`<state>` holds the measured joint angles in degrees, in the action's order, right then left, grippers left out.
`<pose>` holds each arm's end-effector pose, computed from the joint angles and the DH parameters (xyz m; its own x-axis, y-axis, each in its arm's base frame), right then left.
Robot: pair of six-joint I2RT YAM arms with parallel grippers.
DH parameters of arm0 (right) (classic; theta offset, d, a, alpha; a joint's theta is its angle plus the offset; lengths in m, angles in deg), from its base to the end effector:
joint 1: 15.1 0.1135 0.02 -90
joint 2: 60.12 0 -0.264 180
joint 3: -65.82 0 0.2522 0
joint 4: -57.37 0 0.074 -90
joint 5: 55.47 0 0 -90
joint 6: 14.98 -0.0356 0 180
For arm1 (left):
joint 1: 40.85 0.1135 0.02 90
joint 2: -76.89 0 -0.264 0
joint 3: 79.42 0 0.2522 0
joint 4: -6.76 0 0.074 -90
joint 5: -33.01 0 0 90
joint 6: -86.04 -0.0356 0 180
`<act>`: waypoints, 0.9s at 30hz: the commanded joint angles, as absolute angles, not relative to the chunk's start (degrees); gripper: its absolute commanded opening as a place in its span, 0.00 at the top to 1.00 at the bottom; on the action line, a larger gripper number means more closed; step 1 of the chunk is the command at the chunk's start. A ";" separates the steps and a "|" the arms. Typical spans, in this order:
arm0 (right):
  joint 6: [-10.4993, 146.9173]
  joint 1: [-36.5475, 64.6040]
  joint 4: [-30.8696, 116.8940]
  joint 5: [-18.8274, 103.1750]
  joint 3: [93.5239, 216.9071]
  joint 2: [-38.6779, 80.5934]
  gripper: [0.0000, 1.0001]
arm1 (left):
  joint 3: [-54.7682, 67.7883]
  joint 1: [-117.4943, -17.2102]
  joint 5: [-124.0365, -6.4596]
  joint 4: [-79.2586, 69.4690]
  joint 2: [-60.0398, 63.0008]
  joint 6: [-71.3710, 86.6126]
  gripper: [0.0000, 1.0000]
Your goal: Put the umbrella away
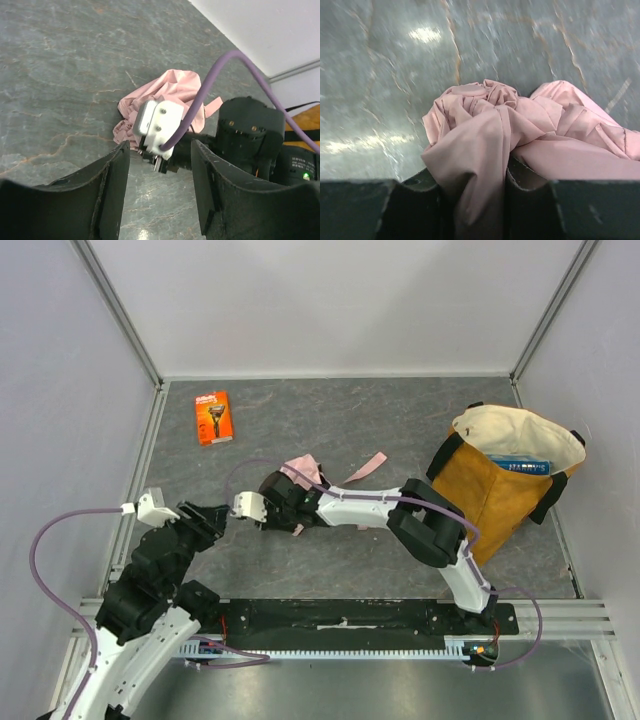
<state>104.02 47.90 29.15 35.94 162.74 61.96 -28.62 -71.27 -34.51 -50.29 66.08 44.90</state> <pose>0.2053 0.4048 0.1420 0.1164 -0.8392 -0.5313 -0.9615 0.0388 -0.2719 0.0553 -0.0167 0.2937 -0.2814 -0.6417 -0.7134 -0.0901 0.7579 -0.6462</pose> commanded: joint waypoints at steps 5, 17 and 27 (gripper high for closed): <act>94.71 44.76 9.69 65.55 161.58 80.85 1.00 | -26.10 -71.26 -31.84 -58.41 65.46 53.69 0.41; 93.83 40.19 11.09 71.36 162.02 84.02 1.00 | -38.39 -71.26 -41.86 -49.74 58.97 68.37 0.16; 94.62 37.81 10.74 75.58 162.46 84.90 1.00 | -54.13 -71.09 -40.99 -27.06 55.35 77.68 0.15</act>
<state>95.03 37.67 30.85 76.03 170.50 71.27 -49.47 -71.24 -41.92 -40.91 53.27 71.37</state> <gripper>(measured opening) 0.342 0.831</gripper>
